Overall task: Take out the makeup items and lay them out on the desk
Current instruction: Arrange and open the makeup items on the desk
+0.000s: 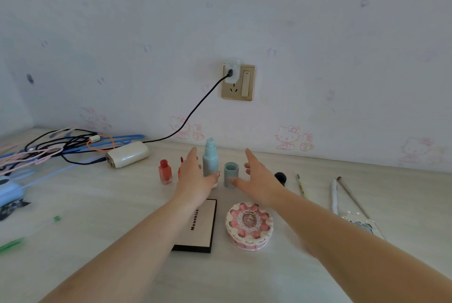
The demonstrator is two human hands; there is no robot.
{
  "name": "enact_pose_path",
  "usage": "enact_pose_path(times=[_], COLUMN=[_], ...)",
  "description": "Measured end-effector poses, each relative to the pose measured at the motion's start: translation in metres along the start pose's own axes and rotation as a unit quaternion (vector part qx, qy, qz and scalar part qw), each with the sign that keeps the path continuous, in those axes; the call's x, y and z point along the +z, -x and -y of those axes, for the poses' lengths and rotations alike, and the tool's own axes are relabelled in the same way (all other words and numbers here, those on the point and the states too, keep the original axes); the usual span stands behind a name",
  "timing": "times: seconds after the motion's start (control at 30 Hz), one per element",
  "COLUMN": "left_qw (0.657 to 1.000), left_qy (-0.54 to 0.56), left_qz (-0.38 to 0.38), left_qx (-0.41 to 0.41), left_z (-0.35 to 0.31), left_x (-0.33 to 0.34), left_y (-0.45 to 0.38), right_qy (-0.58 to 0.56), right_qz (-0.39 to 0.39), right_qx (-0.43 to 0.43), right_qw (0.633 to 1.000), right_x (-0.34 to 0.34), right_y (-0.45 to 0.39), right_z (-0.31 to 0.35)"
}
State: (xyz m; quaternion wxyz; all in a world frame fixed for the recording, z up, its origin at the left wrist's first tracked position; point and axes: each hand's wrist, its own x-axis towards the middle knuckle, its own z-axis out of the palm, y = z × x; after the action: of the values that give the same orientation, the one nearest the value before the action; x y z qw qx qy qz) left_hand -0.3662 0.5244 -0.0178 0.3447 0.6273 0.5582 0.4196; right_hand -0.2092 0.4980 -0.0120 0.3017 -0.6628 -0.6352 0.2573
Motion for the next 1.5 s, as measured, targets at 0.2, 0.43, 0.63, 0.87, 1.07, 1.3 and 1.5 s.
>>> enact_pose_path(times=[0.2,0.43,0.63,0.87,1.07,1.3,1.5], left_qw=[0.999,0.986,0.98,0.95,0.89,0.856,0.832], left_qy=[0.028,0.012,-0.044,-0.235,-0.382,-0.454,-0.491], left_qz=[-0.004,0.034,0.103,0.17,0.24,0.224,0.186], left_qx=[0.042,0.165,0.162,0.112,0.069,0.101,0.179], left_z=[-0.006,-0.046,-0.07,-0.079,-0.072,-0.073,-0.076], left_x=[-0.013,-0.015,0.028,0.079,0.102,0.107,0.093], left_y=[0.033,0.057,0.054,0.037,0.031,0.028,0.032], right_qy=[-0.027,-0.092,-0.035,0.145,0.285,0.331,0.411], right_qz=[-0.026,-0.107,-0.144,-0.016,0.045,0.003,-0.02], right_qx=[-0.001,0.027,0.065,0.009,-0.077,-0.12,-0.131], right_qw=[0.999,0.99,0.987,0.989,0.954,0.936,0.902], right_x=[-0.039,-0.104,-0.131,-0.106,-0.075,-0.069,-0.072], right_y=[0.029,0.057,0.067,0.065,0.045,0.031,0.032], right_z=[-0.012,-0.033,-0.058,-0.063,-0.067,-0.078,-0.071])
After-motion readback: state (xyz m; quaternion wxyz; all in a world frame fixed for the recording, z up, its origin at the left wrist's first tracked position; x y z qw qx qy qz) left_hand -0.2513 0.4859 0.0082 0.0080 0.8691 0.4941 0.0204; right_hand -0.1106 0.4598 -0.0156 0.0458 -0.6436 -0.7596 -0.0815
